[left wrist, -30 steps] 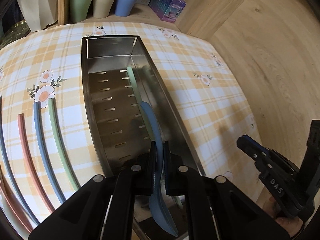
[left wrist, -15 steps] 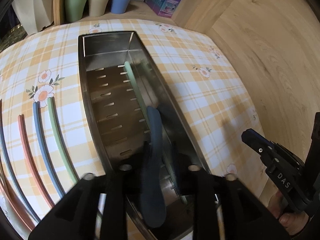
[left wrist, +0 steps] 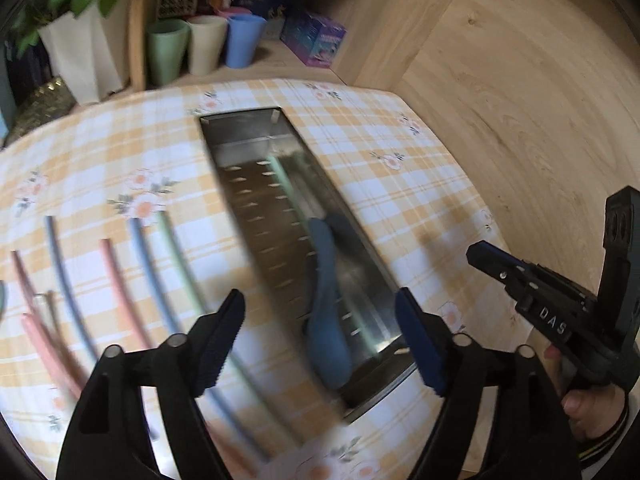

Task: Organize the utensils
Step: 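Lower the blue spoon into the steel tray and open the left tool, then close the right tool on the blue chopstick while the left tool moves over the green spoon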

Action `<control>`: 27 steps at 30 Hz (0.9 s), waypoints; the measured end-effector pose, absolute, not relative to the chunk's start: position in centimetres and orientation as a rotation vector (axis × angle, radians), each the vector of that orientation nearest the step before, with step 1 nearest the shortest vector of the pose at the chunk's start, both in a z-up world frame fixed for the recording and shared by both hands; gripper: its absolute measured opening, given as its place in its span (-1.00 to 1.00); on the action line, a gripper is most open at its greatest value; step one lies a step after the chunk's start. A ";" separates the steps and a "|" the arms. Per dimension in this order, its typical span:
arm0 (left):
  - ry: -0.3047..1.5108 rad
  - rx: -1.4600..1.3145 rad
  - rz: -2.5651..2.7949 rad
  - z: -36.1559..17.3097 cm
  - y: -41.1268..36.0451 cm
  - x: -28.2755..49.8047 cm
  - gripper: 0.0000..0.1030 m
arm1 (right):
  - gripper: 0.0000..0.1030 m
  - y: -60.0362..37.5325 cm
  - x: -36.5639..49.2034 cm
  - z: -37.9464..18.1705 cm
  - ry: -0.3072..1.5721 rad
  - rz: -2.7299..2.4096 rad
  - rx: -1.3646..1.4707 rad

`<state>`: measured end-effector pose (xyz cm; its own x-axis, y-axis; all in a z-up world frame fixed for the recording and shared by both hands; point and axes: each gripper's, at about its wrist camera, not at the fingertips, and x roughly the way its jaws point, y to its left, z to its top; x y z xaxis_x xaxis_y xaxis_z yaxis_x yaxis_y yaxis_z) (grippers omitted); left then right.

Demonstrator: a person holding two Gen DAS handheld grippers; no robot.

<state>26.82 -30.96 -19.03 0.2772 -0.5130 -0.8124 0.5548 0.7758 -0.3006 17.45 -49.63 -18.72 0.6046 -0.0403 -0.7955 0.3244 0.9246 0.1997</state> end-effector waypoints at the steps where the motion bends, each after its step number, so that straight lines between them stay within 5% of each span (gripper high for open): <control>1: 1.063 0.054 -0.708 -18.8 -30.4 26.8 0.58 | -0.84 -49.1 17.5 -18.6 0.898 -0.207 0.344; 9: 0.999 0.109 -0.550 -17.1 -22.1 26.5 0.87 | -0.84 -43.6 18.3 -18.7 0.900 -0.139 0.369; 15: 0.964 0.099 -0.446 -16.7 -14.7 26.1 0.88 | -0.82 -38.6 19.0 -18.7 0.911 -0.073 0.381; 18: 0.932 0.116 -0.387 -16.3 -11.5 26.2 0.89 | -0.11 -36.2 19.6 -18.6 0.904 -0.054 0.382; 19: 0.921 0.118 -0.370 -16.1 -10.4 26.3 0.89 | -0.02 -35.5 19.7 -18.6 0.901 -0.049 0.374; 27: 0.911 0.077 -0.276 -16.9 -3.0 27.2 0.89 | -0.02 -29.3 22.4 -19.7 0.961 0.031 0.287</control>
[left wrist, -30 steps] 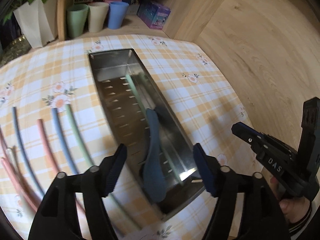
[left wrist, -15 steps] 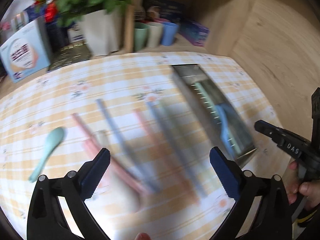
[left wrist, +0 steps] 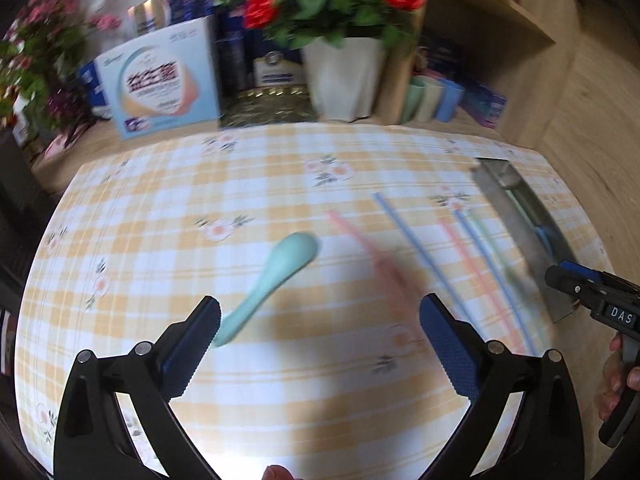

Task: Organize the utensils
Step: 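Close the right tool on the blue chopstick while the left tool moves over the green spoon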

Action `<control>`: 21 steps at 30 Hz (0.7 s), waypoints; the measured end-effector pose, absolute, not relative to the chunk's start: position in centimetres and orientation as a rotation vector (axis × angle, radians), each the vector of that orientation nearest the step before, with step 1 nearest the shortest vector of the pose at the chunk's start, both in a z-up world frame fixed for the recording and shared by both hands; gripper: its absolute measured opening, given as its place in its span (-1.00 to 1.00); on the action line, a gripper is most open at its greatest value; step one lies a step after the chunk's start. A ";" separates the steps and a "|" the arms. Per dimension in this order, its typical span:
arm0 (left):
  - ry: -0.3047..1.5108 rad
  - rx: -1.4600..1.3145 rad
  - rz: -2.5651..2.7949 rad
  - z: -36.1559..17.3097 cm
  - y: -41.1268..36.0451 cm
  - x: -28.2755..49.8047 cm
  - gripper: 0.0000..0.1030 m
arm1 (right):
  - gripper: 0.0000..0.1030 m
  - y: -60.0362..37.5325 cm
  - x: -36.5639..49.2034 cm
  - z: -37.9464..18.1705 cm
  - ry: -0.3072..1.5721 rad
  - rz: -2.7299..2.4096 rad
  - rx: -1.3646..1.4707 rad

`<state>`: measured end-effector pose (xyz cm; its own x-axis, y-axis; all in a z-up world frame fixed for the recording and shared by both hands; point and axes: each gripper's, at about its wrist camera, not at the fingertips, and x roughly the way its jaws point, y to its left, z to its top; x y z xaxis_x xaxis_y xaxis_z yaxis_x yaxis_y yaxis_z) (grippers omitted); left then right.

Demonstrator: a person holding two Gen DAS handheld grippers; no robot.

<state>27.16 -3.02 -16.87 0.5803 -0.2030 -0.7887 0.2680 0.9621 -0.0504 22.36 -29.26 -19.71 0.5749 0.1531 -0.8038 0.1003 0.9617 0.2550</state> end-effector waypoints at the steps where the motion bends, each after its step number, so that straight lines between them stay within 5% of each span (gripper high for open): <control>1: 0.918 0.071 -0.272 -17.1 -2.3 27.3 0.89 | -0.02 -28.8 22.6 -19.9 0.968 0.039 0.279; 10: 0.943 0.036 -0.266 -18.4 1.7 28.3 0.89 | -0.06 -25.6 26.5 -21.1 1.001 0.092 0.187; 21: 0.929 0.023 -0.224 -18.6 3.5 30.9 0.88 | -0.45 -22.5 32.5 -23.8 1.060 0.170 0.078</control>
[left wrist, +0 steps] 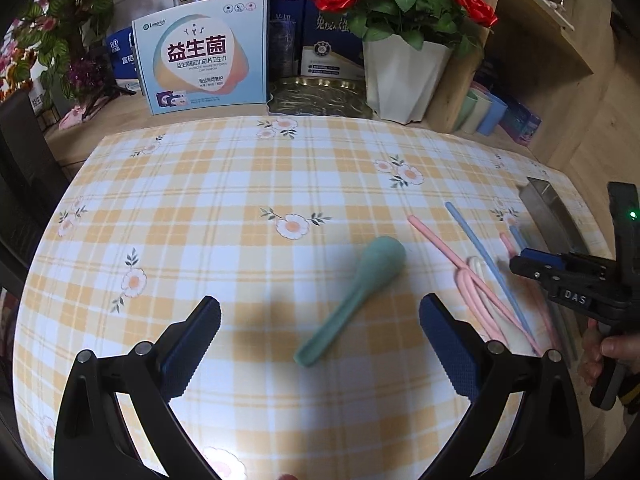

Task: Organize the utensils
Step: 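Close the right tool on the blue chopstick while the left tool moves over the green spoon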

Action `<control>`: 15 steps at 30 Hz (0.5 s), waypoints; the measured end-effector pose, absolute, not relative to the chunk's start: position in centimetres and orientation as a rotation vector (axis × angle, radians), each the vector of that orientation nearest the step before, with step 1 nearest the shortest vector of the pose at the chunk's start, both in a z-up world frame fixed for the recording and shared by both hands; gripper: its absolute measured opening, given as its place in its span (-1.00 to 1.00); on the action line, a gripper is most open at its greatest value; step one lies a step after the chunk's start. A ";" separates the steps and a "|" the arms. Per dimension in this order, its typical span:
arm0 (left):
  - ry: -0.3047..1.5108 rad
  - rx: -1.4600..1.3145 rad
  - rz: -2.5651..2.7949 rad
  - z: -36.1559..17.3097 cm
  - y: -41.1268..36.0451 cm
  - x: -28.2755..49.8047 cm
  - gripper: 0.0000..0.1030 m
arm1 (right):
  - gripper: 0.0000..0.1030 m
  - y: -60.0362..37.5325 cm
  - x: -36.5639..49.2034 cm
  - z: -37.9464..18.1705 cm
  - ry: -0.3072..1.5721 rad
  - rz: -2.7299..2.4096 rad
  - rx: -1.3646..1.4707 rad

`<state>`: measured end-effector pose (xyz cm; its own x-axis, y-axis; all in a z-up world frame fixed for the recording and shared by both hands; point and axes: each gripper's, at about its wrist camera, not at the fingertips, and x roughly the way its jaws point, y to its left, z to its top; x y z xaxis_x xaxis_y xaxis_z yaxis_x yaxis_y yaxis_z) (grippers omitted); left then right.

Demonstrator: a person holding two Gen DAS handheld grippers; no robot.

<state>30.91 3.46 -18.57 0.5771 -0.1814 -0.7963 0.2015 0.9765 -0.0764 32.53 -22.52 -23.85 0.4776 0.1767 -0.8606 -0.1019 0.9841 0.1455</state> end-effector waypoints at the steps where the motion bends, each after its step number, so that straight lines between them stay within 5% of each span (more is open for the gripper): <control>1: 0.934 0.024 -0.218 -18.7 3.5 31.1 0.88 | -0.45 -22.4 32.8 -24.1 1.068 0.174 0.073; 15: 0.971 0.040 -0.183 -19.9 3.8 32.1 0.88 | -0.70 -20.3 34.6 -25.8 1.115 0.169 -0.049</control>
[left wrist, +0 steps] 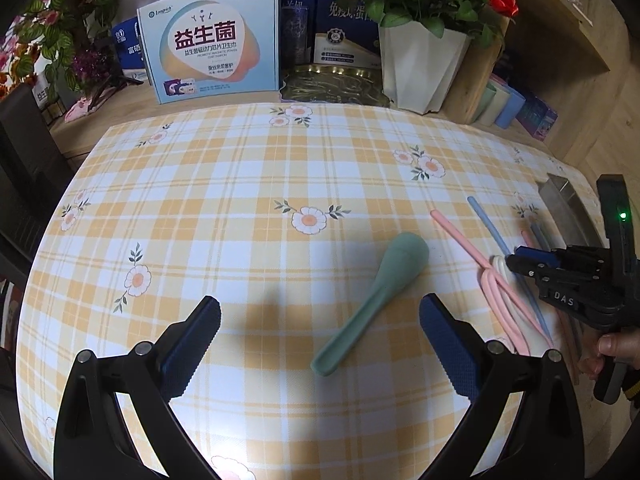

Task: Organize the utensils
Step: 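Close the right tool on the blue chopstick while the left tool moves over the green spoon, then lower the left tool onto the green spoon handle and close on it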

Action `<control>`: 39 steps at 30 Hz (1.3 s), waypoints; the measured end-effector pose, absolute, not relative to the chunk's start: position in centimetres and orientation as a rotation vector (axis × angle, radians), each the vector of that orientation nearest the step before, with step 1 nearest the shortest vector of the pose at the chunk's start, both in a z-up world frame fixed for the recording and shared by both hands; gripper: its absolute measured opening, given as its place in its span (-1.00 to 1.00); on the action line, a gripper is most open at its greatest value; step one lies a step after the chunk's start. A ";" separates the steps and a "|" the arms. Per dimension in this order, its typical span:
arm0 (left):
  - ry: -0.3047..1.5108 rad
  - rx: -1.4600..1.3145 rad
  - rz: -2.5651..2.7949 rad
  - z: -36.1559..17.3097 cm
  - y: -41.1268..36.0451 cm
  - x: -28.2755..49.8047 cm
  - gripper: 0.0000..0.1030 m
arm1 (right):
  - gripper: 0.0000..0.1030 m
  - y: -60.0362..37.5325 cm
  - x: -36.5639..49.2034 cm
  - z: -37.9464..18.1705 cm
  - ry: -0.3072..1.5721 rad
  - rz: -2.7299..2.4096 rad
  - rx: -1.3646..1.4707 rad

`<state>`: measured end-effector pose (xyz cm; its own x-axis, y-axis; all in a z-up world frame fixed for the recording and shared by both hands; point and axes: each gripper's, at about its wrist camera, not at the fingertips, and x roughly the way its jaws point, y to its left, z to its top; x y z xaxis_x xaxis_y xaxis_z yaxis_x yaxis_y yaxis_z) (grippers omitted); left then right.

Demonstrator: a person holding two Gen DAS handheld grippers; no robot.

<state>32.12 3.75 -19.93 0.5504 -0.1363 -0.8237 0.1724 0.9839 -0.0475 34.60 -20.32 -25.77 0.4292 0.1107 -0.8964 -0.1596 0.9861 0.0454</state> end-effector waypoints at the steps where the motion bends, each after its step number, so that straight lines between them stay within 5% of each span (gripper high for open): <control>1: 0.973 0.046 -0.182 -20.0 3.7 32.1 0.88 | -0.76 -20.4 34.4 -25.7 1.116 0.168 -0.042; 9: 0.959 0.103 -0.222 -20.0 2.9 31.3 0.79 | -0.89 -21.7 32.8 -24.9 1.076 0.162 0.092; 16: 0.954 0.155 -0.391 -19.5 1.6 33.1 0.08 | -0.89 -23.4 29.8 -21.9 0.983 0.178 0.192; 29: 1.114 0.262 -0.443 -24.0 -0.1 35.9 0.02 | -0.88 -26.5 26.0 -20.2 0.932 0.174 0.285; 32: 1.136 0.216 -0.446 -24.4 0.0 35.5 -0.28 | -0.88 -26.7 26.0 -20.2 0.930 0.174 0.298; 39: 1.136 0.082 -0.428 -24.3 0.0 32.7 -0.48 | -0.88 -26.5 25.6 -19.9 0.915 0.191 0.304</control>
